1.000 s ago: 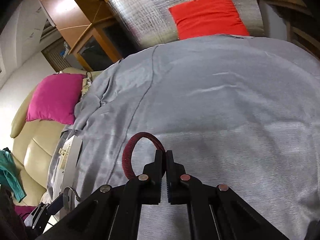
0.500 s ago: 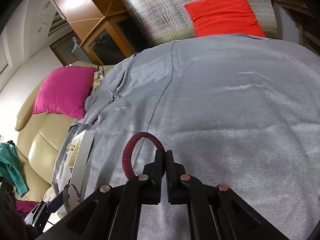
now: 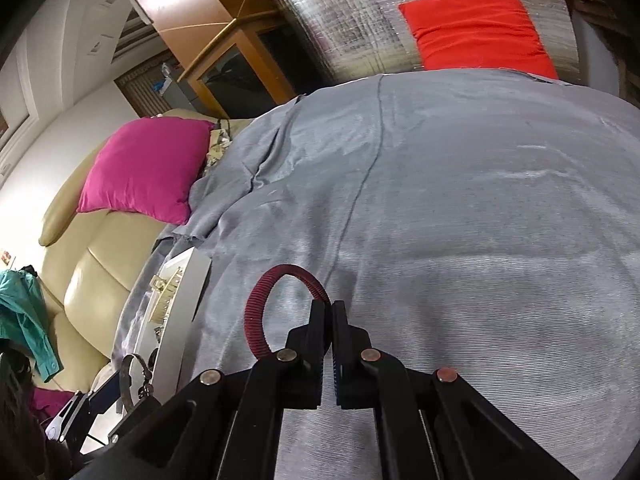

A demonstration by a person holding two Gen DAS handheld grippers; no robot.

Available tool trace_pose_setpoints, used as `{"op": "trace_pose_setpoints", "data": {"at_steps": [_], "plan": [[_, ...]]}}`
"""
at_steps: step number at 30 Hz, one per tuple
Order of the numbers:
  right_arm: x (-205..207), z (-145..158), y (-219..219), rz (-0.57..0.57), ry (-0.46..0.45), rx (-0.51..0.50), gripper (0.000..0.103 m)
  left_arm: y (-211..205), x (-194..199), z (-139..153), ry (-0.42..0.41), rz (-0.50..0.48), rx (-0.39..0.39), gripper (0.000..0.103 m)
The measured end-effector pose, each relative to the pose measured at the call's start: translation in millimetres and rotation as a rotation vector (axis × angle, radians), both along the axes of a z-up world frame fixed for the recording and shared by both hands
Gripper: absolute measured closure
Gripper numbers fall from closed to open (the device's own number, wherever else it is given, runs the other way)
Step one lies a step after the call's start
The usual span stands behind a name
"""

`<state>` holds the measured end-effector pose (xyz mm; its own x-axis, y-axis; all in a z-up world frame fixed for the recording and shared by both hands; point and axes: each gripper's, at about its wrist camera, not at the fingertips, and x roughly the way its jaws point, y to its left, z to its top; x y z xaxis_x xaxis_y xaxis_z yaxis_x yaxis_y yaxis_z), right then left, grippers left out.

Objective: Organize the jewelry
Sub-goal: 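Lift and carry the bangle and red hair tie toward the white tray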

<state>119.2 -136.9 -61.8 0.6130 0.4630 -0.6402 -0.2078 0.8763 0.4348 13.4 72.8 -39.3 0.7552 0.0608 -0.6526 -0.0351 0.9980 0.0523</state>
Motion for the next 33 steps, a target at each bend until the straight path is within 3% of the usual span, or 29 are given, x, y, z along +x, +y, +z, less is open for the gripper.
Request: {"op": "trace_pose_setpoints", "data": {"at_steps": [20,33], "plan": [[1,-14,77,0.114,0.002,-0.008,0.099,63,-10,-6,0.008,0.109,-0.012,0.042],[1,-30,104,0.163,0.015,-0.042,0.099,95,-11,-1,0.007,0.174,-0.071,0.042]]}}
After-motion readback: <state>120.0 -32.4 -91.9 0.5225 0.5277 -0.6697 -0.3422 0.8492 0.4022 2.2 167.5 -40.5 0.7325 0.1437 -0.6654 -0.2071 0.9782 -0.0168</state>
